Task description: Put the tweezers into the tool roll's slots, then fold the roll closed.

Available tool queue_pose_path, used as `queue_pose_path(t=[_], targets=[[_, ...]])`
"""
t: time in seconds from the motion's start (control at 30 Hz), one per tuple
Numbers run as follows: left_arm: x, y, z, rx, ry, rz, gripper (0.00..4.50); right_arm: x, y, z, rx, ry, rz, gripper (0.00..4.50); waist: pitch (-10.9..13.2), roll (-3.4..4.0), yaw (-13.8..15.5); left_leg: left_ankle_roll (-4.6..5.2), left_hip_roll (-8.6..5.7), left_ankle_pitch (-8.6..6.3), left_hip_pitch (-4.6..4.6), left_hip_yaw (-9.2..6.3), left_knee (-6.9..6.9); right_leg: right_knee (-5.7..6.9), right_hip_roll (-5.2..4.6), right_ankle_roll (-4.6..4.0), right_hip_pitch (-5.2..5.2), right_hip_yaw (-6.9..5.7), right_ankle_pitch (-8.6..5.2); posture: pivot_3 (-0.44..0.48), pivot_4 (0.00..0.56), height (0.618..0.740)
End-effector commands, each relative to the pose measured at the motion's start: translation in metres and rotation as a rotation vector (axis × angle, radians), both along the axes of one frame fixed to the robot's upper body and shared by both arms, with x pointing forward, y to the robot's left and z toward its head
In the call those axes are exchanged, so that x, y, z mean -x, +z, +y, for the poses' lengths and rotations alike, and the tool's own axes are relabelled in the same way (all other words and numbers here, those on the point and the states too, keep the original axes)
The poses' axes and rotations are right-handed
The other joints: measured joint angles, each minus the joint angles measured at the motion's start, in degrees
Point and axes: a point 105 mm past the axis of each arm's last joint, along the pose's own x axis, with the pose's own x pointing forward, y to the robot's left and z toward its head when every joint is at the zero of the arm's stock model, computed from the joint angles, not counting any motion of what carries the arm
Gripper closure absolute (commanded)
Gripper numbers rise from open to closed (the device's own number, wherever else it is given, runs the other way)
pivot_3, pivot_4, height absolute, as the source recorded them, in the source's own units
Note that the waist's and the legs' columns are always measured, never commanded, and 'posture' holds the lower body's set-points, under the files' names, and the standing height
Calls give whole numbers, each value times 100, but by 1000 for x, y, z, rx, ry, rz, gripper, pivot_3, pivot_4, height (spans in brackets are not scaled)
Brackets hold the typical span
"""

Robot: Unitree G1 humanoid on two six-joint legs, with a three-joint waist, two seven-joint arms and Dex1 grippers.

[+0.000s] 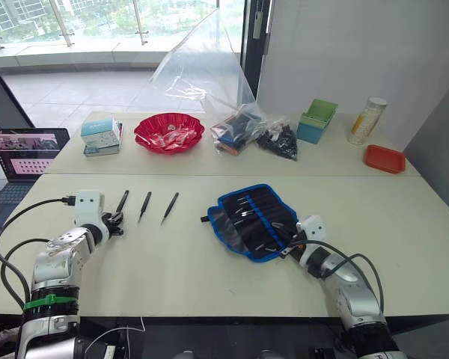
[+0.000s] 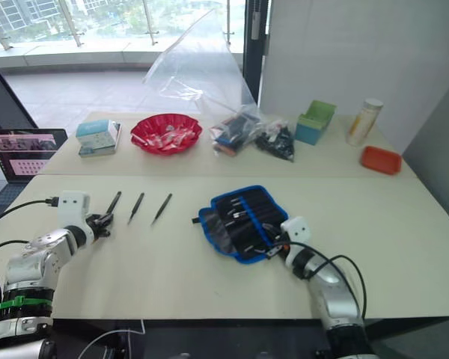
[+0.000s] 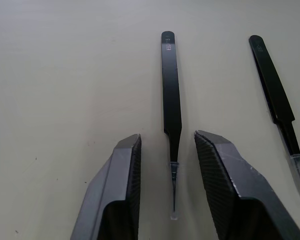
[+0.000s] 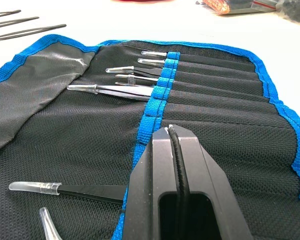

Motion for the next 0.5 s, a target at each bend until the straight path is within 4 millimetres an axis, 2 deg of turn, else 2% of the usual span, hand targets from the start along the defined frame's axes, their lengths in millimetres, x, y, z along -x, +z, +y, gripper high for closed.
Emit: queue_pose_path(t=[0.03,0.07,0.23,0.43,0.5], targets=[[-4,2,-7,19,-37,-7,4165,3,-11,3,12,8,38,4500,0,0,0,0,0,0,0,0,0,1,0,0,0,0,0,0,150,740],[-4,2,-7,26,-40,-8,4486,3,-11,3,12,8,38,4500,0,0,1,0,0,0,1,0,0,2,0,0,0,0,0,0,150,740],[-8,13,1,12,-6,-63,4486,3,-11,2,11,6,39,4500,0,0,2,-2,-1,1,2,0,1,9,-1,0,-1,0,0,0,150,740],[-18,70,3,-55,-19,-341,4486,4,-12,2,11,7,43,4500,-1,-7,3,-7,2,4,-15,0,1,10,1,0,-17,-2,0,0,150,740],[-20,87,-8,-84,-72,-408,4486,4,-12,2,10,8,43,4500,-1,-7,2,-10,1,6,-19,-1,2,11,-1,0,-21,-2,0,0,150,740]])
